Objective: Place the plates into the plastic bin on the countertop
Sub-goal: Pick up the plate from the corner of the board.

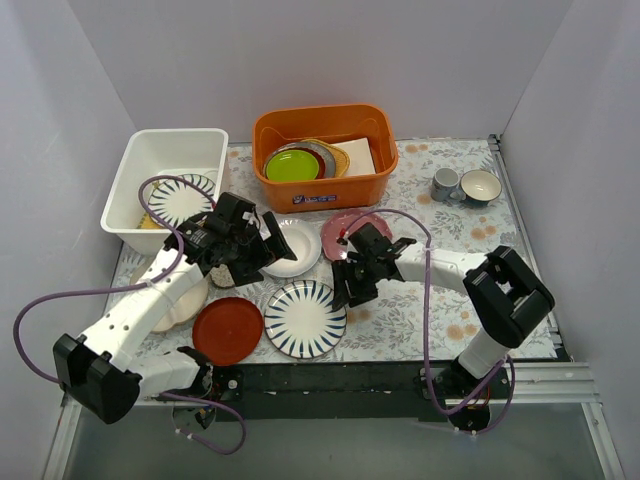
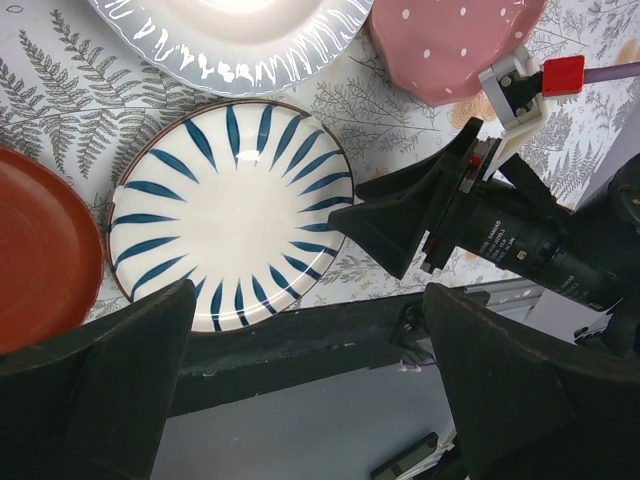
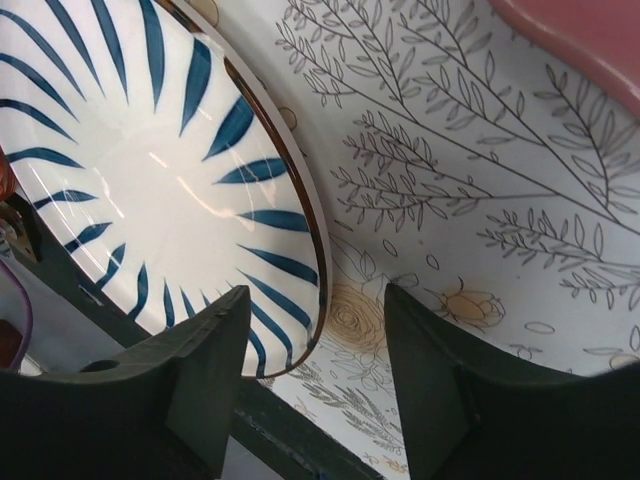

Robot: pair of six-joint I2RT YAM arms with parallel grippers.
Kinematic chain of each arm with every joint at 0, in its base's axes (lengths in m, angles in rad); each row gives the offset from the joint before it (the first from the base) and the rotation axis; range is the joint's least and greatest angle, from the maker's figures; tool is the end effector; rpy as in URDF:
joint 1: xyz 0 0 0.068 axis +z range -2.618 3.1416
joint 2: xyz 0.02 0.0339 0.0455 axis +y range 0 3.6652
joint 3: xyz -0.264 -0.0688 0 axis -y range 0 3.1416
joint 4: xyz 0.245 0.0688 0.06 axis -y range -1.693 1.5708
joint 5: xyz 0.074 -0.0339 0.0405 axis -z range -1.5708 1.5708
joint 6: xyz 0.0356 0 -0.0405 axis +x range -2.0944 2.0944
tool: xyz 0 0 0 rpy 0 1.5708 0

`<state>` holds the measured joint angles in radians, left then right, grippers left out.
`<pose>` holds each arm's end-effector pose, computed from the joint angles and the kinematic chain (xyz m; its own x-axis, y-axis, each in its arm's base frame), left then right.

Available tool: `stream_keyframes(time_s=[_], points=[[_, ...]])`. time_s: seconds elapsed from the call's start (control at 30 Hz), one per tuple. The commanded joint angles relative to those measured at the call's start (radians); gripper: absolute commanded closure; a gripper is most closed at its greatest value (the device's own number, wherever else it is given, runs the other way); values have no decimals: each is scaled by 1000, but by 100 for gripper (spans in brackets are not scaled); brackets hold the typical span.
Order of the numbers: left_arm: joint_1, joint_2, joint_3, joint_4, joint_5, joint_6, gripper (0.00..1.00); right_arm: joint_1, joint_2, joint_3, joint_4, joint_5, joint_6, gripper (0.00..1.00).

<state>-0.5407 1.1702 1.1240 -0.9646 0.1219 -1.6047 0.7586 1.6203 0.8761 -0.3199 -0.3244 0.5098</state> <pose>0.1886 -0.1183 0.3126 -0.5413 -0.8321 0.1210 -0.7452 0.4081 -0.5274 0.2145 0.2189 0.1611 -0.9269 -0.2412 -0.2876 -0.3574 0.8011 0.4801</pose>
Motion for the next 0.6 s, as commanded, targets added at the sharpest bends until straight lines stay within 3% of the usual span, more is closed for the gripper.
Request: stream_keyframes(time_s=[0.0, 0.03, 0.2, 0.3, 0.5, 0.57], points=[[-5, -46, -9, 1, -24, -9, 2, 21, 41, 38, 13, 24, -8, 41], [-5, -47, -9, -3, -24, -8, 2, 22, 44, 40, 12, 27, -10, 48], [-5, -50, -20, 3, -18, -9, 2, 33, 79, 43, 4, 36, -13, 63], [-5, -49, -24, 15, -7, -15, 2, 33, 95, 44, -5, 47, -17, 77], [-5, -46, -27, 18, -1, -9, 2, 33, 89, 47, -22, 70, -28, 96], [-5, -46, -30, 17, 2, -6, 2, 33, 79, 47, -28, 79, -31, 99]])
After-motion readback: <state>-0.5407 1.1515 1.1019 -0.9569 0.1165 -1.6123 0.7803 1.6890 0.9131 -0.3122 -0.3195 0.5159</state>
